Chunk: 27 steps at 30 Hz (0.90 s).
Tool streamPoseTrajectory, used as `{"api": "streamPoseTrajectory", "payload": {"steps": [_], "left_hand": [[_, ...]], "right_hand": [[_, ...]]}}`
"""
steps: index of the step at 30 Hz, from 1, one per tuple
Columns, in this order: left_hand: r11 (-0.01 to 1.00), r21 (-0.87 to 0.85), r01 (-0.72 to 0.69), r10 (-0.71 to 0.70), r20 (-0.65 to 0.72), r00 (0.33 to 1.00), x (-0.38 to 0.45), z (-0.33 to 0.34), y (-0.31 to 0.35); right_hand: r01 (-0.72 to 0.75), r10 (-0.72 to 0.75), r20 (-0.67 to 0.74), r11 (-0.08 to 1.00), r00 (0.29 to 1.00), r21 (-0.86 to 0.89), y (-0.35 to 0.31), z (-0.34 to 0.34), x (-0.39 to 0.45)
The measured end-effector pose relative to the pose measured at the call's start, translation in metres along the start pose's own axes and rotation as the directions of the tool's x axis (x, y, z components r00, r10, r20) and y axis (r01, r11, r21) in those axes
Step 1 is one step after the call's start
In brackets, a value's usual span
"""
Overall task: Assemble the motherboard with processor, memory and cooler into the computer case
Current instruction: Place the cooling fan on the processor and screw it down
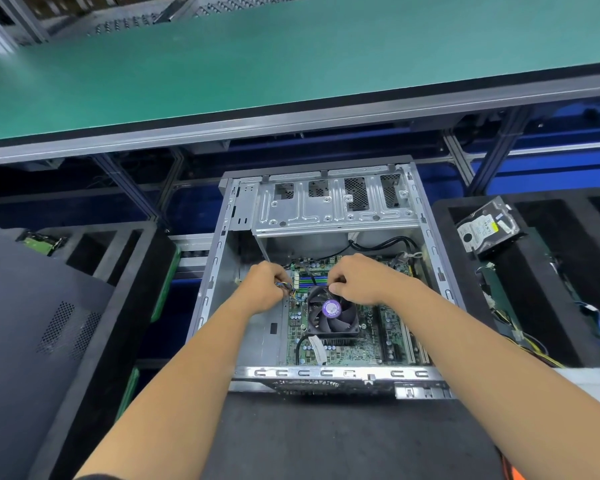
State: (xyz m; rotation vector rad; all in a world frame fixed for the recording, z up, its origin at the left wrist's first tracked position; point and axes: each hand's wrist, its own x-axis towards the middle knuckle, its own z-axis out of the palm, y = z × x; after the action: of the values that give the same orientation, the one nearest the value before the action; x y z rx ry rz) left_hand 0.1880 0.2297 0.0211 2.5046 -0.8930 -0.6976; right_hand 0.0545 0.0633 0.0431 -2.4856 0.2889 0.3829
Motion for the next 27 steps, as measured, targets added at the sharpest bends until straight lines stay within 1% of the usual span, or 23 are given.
{"api": "streamPoseTrajectory", "payload": {"steps": [7,10,13,19,21,23,25,27], "left_hand": [[0.988,-0.148,0.049,-0.044,0.037,0.998,-0.0018,-0.003,0.0031],[0.99,-0.133,0.035,-0.031,0.037,0.999,-0.002,-0.0024,0.0042],[0.994,-0.105,0.029,-0.03,-0.002,1.0,-0.0012,-0.0011,0.003],[0.992,-0.114,0.05,-0.058,-0.07,0.996,-0.0002,-0.0024,0.003],[0.993,-0.109,0.036,-0.041,-0.051,0.998,-0.0017,-0.0036,0.0032],[0.997,-0.066,0.028,-0.03,-0.032,0.999,-0.0033,-0.0045,0.0047],[0.996,-0.081,0.022,-0.021,0.012,1.0,-0.005,-0.0046,0.008],[0.998,-0.061,-0.005,0.009,0.06,0.998,-0.0067,-0.0033,0.0102]], "right_hand": [[-0.006,0.006,-0.005,1.0,1.0,0.01,-0.0006,0.0,-0.0002],[-0.007,0.007,-0.008,1.0,1.0,0.008,-0.0007,-0.0001,-0.0002],[-0.005,0.005,-0.008,1.0,1.0,0.008,-0.0005,-0.0004,0.0],[-0.001,0.001,-0.004,1.0,1.0,-0.02,-0.0025,-0.0012,-0.0013],[-0.004,0.004,0.004,1.0,1.0,-0.029,-0.0036,-0.0022,-0.0022],[-0.006,0.006,0.006,1.0,1.0,-0.026,-0.0037,-0.0024,-0.0022],[-0.004,0.005,0.007,1.0,1.0,-0.023,-0.003,-0.0023,-0.0018],[-0.004,0.004,0.005,1.0,1.0,-0.021,-0.0023,-0.0021,-0.0013]]}}
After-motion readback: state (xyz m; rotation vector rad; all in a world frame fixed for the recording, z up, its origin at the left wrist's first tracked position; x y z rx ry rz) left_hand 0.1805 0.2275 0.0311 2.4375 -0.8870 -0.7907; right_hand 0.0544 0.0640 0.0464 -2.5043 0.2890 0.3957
